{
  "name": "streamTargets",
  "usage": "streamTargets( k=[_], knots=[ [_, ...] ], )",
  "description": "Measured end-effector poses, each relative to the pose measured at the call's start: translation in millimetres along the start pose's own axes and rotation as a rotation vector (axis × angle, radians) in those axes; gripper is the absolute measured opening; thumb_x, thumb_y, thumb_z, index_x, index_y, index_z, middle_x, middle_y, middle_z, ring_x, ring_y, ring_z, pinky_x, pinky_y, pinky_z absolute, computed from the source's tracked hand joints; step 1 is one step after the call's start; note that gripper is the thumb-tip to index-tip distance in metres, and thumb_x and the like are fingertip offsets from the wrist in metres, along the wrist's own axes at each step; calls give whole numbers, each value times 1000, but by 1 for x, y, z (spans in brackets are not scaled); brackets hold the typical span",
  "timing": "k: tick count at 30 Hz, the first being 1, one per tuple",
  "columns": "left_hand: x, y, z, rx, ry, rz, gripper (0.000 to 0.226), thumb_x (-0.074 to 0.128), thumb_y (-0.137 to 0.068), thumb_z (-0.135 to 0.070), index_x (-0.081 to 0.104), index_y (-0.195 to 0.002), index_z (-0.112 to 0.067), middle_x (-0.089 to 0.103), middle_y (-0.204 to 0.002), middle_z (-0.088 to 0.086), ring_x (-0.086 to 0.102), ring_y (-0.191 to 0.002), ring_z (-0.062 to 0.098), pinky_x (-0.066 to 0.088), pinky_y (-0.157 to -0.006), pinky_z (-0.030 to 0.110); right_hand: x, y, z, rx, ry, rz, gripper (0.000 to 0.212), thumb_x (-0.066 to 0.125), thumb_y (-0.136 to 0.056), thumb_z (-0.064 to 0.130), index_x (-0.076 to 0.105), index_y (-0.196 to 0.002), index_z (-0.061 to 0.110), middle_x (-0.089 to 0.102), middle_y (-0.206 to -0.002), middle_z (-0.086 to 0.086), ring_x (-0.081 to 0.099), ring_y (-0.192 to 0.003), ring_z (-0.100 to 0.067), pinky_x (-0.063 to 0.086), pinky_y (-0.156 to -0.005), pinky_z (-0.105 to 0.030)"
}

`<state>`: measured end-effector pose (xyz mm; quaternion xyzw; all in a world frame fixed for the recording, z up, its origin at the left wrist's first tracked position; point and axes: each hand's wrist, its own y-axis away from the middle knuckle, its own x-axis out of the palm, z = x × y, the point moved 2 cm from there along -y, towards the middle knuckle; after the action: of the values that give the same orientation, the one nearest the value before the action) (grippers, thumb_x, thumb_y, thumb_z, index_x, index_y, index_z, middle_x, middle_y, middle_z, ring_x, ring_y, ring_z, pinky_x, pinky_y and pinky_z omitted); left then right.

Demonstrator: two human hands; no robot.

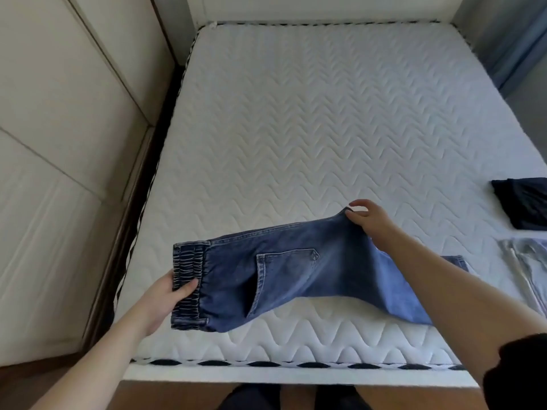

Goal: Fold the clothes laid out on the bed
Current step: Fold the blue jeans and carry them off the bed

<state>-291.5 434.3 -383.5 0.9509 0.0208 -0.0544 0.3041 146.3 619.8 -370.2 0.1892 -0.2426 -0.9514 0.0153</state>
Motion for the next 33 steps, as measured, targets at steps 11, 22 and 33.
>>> streamTargets(
  k=[11,22,33],
  knots=[
    [-55,-41,107,-183,155,-147,46,68,-83,-28,57,-126,-17,71,-118,4,67,-108,24,51,-92,43,120,-102,-33,25,340,377,30,73,-86,11,67,-112,24,67,-115,-3,67,-101,-21,53,-93,-36],
    [-117,-157,159,-204,134,-210,41,65,-87,-28,58,-125,-16,72,-113,4,67,-105,26,52,-94,45,232,-210,-66,-86,621,333,17,68,-90,34,69,-99,20,67,-95,1,60,-89,-19,43,-79,-32],
    [-163,-237,212,-181,-396,-407,33,63,-94,-24,58,-125,-13,67,-117,10,61,-105,29,45,-91,39,327,-257,-102,-185,532,206,15,65,-87,7,62,-92,21,64,-90,3,58,-85,-19,39,-77,-27]
  ],
)
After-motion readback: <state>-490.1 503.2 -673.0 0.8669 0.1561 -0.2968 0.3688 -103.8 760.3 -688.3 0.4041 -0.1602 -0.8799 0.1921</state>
